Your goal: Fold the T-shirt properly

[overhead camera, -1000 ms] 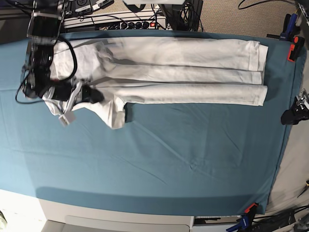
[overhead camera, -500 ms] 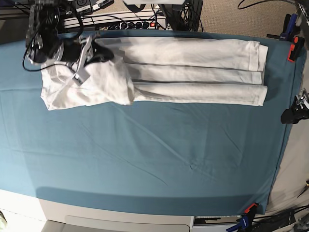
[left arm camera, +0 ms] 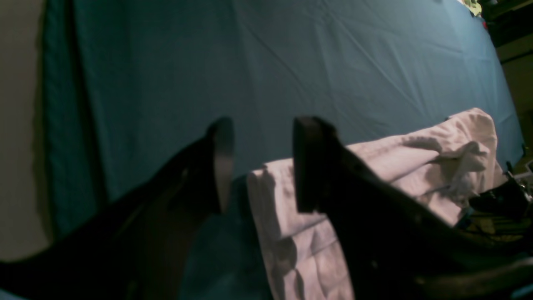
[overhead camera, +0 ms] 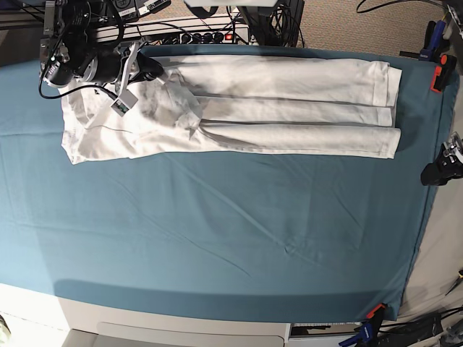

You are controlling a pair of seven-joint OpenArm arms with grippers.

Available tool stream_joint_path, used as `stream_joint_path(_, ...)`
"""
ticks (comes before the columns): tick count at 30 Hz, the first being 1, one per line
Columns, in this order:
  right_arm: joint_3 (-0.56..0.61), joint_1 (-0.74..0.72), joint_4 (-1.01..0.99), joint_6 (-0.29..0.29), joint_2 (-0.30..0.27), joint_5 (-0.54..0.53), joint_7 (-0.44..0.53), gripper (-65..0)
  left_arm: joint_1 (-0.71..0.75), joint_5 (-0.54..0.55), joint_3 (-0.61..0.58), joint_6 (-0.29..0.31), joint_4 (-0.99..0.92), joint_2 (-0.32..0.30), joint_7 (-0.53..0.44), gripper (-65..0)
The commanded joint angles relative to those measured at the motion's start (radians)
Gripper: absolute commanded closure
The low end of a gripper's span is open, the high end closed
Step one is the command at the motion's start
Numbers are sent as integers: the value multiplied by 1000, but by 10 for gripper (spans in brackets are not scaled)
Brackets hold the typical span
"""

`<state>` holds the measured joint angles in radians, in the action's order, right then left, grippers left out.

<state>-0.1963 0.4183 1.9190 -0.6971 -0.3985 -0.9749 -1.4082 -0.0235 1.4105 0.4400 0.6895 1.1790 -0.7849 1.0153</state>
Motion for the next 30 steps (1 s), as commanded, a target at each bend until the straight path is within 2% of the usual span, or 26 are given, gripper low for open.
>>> stream_joint_path(1,-10,-3,18,-1,-14,-2,12,-176,-15,25,10,9,13,-32,-22,-245)
stream_joint_path(2,-10,-3,18,-1,-14,5,12,-221,-15,25,10,9,13,-33,-22,-245)
stream_joint_path(3,-10,-3,18,-1,-14,5,12,-233,-15,25,10,9,13,-32,-22,-245)
stream_joint_path(7,-10,-6,19,-1,-14,-2,12,-233,-11,24,10,9,13,-33,-22,-245)
stream_joint_path(12,-53,-6,107,-1,8,-77,12,-232,5,24,10,9,13,-33,-23,-245)
stream_joint_path(15,-133,-6,216,-1,69,-100,16,-232,18,21,10,9,13,-32,-22,-245)
stream_joint_path(20,-314,-19,325,-1,237,-97,68,-232,59,20,10,9,13,-32,-21,-245)
stream_joint_path(24,-454,-56,326,-1,354,-10,160,-232,118,23,10,9,13,-32,-3,-246)
stream_joint_path(25,-479,-63,326,-1,373,9,183,-232,136,27,10,9,13,-33,1,-255)
stream_joint_path(27,-511,-72,326,-1,401,38,208,-232,176,37,10,9,14,-38,6,-324)
stream_joint_path(30,-518,-72,326,-1,407,88,219,-232,239,68,10,-21,26,-59,9,-392)
